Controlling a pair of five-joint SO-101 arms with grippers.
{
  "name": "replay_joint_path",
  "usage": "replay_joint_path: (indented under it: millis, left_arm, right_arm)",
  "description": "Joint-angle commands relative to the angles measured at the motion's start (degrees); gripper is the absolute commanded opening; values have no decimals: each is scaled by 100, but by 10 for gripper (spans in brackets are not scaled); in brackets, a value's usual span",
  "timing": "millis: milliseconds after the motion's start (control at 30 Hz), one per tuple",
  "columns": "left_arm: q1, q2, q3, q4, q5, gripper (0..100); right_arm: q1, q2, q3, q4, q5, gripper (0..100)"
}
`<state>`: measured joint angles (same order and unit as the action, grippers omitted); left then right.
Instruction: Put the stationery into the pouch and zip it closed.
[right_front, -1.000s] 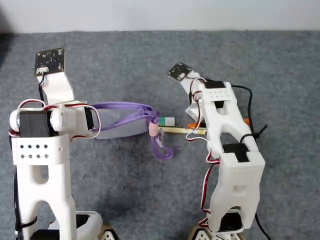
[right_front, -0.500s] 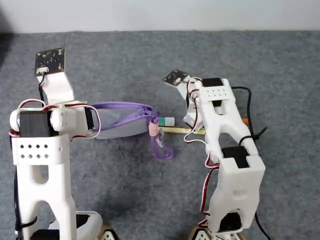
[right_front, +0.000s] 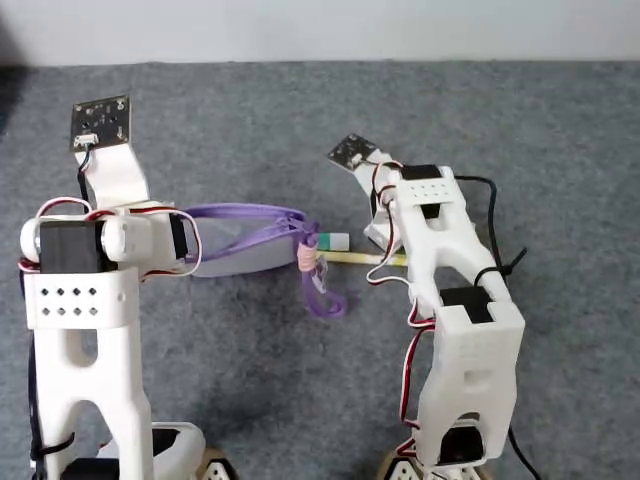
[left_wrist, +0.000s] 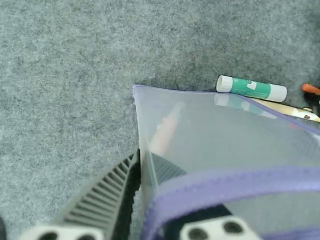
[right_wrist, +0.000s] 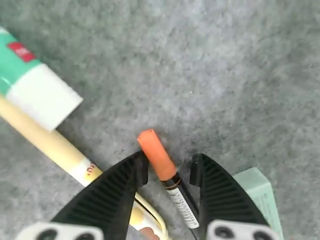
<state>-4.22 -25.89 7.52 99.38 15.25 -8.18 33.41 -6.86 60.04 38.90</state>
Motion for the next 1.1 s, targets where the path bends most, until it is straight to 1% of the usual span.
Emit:
replay_joint_path:
  millis: [0,33,100,200,233,300,467,600,733,967,1067]
  left_arm:
    - [-9,44,-163,88,53,13]
    - [-9,44,-163,88,53,13]
    - [-9,44,-163,88,53,13]
    - [-9,44,-163,88,53,13]
    - [-9,44,-163,88,53,13]
    - [-9,44,-163,88,53,13]
    - [-9,35,-163,88,53,13]
    - [-9,9,-163,97,53,13]
    - [-9,26,-163,97,53,13]
    - [-9,53,-154,97,53,13]
    - [-9,53,40,97,53,13]
  right_arm:
    - [-31,66,-352,-251,114,158]
    - [-31,75,-352,-251,114,157]
    - [-31,75,-352,-180,114,125]
    - [-75,75,-352,-57,105,22]
    - [-75,75,-352,-57,97,2]
    - [-75,57,-360,-48,97,24]
    - [-31,-233,-360,-4,97,9]
    - [-57,-822,-360,593,9,9]
    - [-84,-1596,-360,1156,-580,8]
    - [-84,-2923,-360,2281,-1327,8]
    - [-84,-3503,-360,2756,-1574,8]
